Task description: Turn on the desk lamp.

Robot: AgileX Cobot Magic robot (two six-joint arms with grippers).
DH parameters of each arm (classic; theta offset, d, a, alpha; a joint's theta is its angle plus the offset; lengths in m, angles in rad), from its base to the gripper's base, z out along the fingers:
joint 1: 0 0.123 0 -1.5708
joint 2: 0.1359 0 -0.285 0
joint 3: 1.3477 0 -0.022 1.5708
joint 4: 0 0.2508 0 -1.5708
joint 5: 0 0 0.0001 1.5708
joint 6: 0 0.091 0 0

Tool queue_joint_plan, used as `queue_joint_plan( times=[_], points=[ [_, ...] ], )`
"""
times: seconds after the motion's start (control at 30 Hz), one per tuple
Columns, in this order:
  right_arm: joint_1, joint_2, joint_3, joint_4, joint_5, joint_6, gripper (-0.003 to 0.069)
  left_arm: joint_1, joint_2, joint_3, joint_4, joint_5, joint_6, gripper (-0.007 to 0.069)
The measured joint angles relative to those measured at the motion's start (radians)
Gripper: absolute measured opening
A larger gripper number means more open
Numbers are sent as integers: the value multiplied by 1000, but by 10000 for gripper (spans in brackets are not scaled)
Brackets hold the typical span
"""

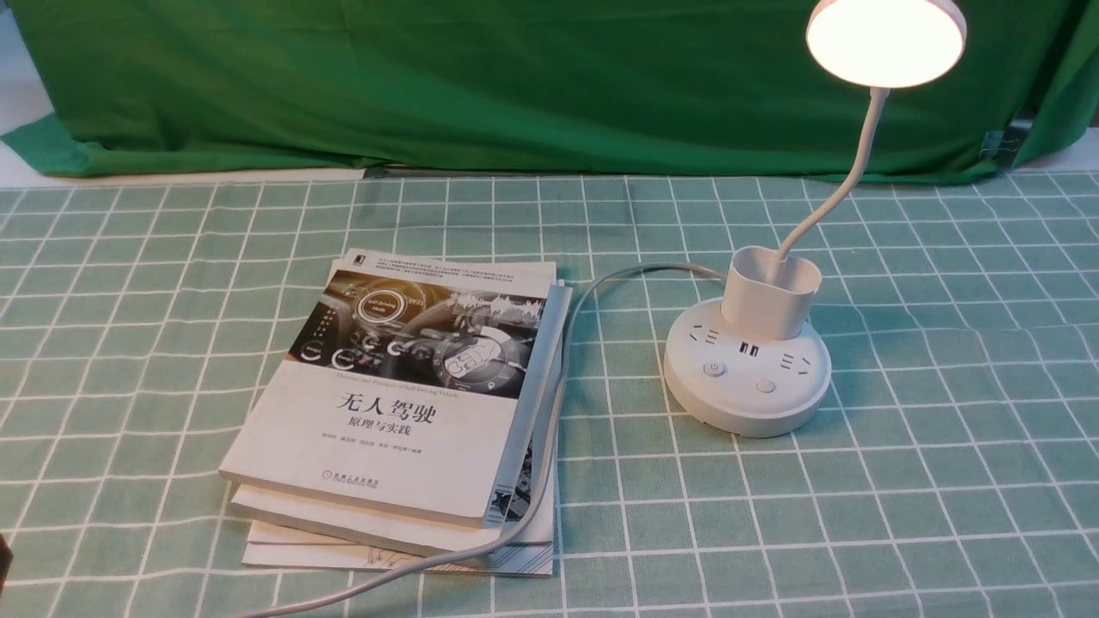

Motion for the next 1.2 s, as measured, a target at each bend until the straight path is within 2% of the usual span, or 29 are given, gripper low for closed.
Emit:
queue_joint_plan(
  times=[0.27,0.37,0.47,0.63,0.8,1.03,1.2],
  points=[
    [-35,-20,62,-43,-44,23,74,0,0,0,0,0,0,21],
    [-114,-63,127,-95,-58,81,78,0,0,0,0,0,0,21],
    [-255,-141,227,-175,-65,168,89,0,0,0,0,0,0,21],
    [-360,-277,379,-248,-63,280,104,0,0,0,0,0,0,21],
    [-365,-380,467,-275,-41,369,118,0,0,0,0,0,0,21],
    [-365,-437,473,-280,109,391,132,0,0,0,0,0,0,21],
    [-366,-438,474,-280,131,391,145,0,0,0,0,0,0,21]
  ],
)
